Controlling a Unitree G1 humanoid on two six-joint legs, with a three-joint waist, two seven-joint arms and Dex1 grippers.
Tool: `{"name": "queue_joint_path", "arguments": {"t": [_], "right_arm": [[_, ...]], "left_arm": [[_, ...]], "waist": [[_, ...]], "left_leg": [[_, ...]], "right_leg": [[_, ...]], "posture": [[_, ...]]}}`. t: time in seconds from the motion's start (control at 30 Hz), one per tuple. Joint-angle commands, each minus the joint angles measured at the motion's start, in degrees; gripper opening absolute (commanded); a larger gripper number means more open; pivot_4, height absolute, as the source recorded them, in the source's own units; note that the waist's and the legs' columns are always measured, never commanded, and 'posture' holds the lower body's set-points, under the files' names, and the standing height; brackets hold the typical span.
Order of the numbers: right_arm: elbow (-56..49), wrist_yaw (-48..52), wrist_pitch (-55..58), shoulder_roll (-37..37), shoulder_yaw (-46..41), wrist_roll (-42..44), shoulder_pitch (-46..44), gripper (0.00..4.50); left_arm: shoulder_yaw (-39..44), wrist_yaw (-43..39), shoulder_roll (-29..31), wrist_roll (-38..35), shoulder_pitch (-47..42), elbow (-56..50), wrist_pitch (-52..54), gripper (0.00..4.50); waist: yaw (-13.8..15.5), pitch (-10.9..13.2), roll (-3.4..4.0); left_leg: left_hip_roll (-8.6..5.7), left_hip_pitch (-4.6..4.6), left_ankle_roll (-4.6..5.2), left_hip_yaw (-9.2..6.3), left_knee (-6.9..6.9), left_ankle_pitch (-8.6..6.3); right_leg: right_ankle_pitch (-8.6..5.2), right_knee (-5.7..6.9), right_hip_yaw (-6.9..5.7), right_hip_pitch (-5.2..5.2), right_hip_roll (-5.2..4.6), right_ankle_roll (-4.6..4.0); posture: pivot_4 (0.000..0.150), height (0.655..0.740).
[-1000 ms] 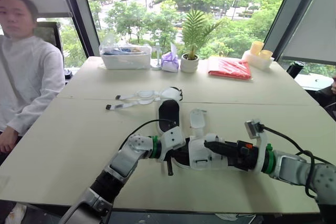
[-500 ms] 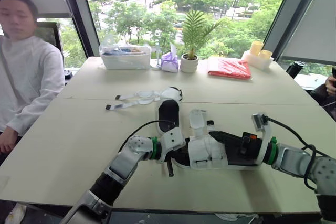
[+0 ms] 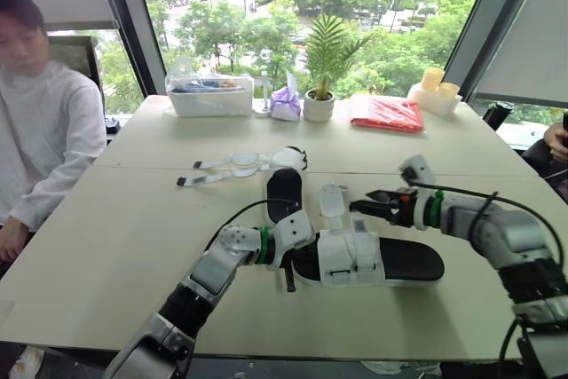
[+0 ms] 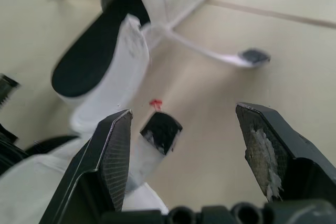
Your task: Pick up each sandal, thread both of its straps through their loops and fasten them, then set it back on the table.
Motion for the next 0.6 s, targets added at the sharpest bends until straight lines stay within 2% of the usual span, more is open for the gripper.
{"name": "queue_joint_path", "arguments": {"t": [0.03,0.13,0.27,0.47,0.6], "right_arm": [[2.7,3.3,-2.8,0.1,1.0,-5.9,-2.6,3.35],[3.1,5.1,-5.9,0.6,4.4,-11.9,-2.6,3.35],[6.0,4.0,-6.2,2.4,2.1,-14.3,-4.4,3.35],[10.5,2.4,-2.3,3.7,-8.0,-10.6,-10.5,3.35],[9.1,1.4,9.5,4.4,-14.4,-5.0,-14.4,3.35]], "left_arm": [[0.1,0.8,0.2,0.7,0.5,-0.6,0.4,0.00],[-0.1,1.2,0.5,0.7,1.6,-1.7,0.8,0.00],[-0.2,1.7,0.3,0.6,1.9,-2.4,1.5,0.00],[-0.3,1.8,0.1,0.5,1.8,-2.9,2.0,0.00],[-0.4,1.9,-0.1,0.5,1.5,-2.5,1.6,0.00]], "waist": [[0.0,0.0,0.00],[-0.1,0.0,0.01],[-0.2,0.0,0.00],[-0.1,0.0,0.04],[-0.1,0.0,0.06]], "left_leg": [[0.00,0.00,0.00,0.00,0.00,0.00],[0.00,0.02,0.00,0.00,0.00,0.00],[0.03,0.06,-0.01,0.00,0.00,0.00],[0.02,0.05,-0.03,0.01,0.00,0.00],[0.04,0.05,-0.06,-0.01,-0.04,-0.02]], "right_leg": [[0.00,0.00,0.00,0.00,0.00,0.00],[0.00,0.00,0.00,0.00,-0.01,0.00],[0.00,0.03,0.00,0.01,-0.05,0.00],[0.00,0.03,0.00,-0.01,-0.09,-0.01],[-0.04,0.03,0.01,-0.02,-0.18,-0.10]], "posture": [[0.150,0.7400],[0.150,0.7400],[0.150,0.7400],[0.150,0.7400],[0.150,0.7400]]}}
